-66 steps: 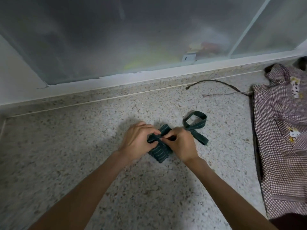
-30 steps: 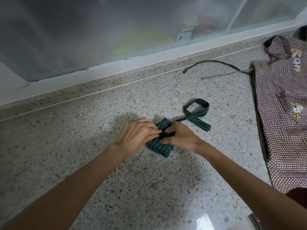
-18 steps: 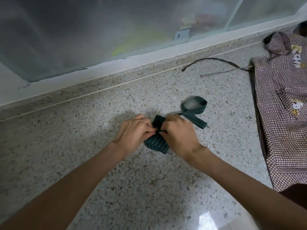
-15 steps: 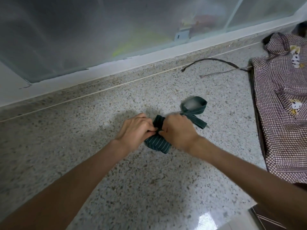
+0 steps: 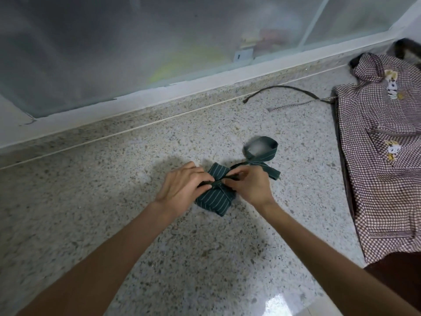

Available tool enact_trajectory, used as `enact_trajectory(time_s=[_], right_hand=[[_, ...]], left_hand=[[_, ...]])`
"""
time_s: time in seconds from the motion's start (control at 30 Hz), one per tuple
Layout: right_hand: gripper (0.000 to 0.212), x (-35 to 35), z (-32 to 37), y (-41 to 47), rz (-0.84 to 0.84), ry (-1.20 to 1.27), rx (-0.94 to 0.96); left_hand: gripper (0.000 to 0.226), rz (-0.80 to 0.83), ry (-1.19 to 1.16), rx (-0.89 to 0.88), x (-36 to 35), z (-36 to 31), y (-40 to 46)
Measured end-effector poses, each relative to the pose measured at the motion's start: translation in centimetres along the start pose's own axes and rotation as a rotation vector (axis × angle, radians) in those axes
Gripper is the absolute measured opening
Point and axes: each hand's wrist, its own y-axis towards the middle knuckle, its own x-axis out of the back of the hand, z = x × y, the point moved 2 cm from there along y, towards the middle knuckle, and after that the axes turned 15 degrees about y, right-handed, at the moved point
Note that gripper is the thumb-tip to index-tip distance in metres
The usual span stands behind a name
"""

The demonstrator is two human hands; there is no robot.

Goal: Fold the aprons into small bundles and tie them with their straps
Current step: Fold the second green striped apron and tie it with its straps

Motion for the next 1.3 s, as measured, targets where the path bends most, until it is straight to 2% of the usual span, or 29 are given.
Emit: enact_trajectory(time_s=[0.13, 0.23, 0.3, 0.4, 0.47, 0.53, 0.63, 0.7, 0.83, 0.87, 0.93, 1.03, 1.07, 1.13, 1.2, 1.3], right_hand=[[0.008, -1.3, 0.2, -1.2, -0.027, -0.388, 0.332], [0.005, -1.3, 0.1, -1.9, -0.024, -0.750, 0.580], [0.015, -1.2, 0.3, -2.5, -0.004, -0.866, 0.618], [0.027, -1.7, 1.5, -2.7, 0.157, -0.929, 0.495], [0.024, -2.0, 2.6, -1.7, 0.279, -0.887, 0.369], [0.018, -1.9, 2.9, 0.0, 0.421, -0.729, 0.159], [0.033, -0.9, 2.2, 1.8, 0.533, -0.378, -0.134], [0.033, -0.4, 2.1, 1.6, 0.551, -0.260, -0.167], [0.019, 0.1, 1.3, 0.5, 0.510, 0.000, -0.138], [0.016, 0.3, 1.2, 0.4, 0.508, 0.056, -0.117], [0.011, 0.7, 1.5, 0.3, 0.549, 0.017, -0.054], [0.012, 0.9, 2.1, 0.2, 0.598, -0.138, 0.072], [0.011, 0.8, 2.1, 0.2, 0.596, -0.241, 0.165], [0.018, 0.2, 1.4, -0.4, 0.467, -0.611, 0.442], [0.017, -0.7, 0.7, -2.0, 0.248, -0.858, 0.675], [0.022, -1.4, 0.1, -3.1, 0.160, -1.032, 0.735]], left_hand=[[0.016, 0.030, 0.161, -0.125, 0.5, -0.4, 0.3], [0.012, 0.003, 0.200, -0.125, 0.4, -0.7, 0.4], [0.011, -0.027, 0.183, -0.063, -0.1, -1.1, 0.1], [0.010, -0.061, 0.144, 0.070, -1.0, -1.7, -0.4], [0.010, -0.071, 0.121, 0.137, -1.3, -1.9, -0.6], [0.009, -0.088, 0.109, 0.171, -1.5, -1.9, -0.8], [0.014, -0.130, 0.107, 0.192, -1.7, -1.9, -1.0], [0.017, -0.147, 0.108, 0.192, -1.9, -2.0, -1.1], [0.017, -0.146, 0.073, 0.137, -1.6, -1.7, -1.1], [0.019, -0.145, 0.062, 0.094, -1.3, -1.6, -1.0], [0.017, -0.133, 0.066, 0.006, -0.7, -1.2, -0.7], [0.013, -0.103, 0.098, -0.031, -0.3, -1.0, -0.5], [0.014, -0.097, 0.114, -0.023, -0.4, -1.1, -0.6], [0.014, -0.099, 0.126, 0.007, -0.7, -1.2, -0.9], [0.012, -0.109, 0.136, 0.015, -1.0, -1.3, -1.1], [0.020, -0.131, 0.160, -0.015, -0.9, -1.7, -1.1]])
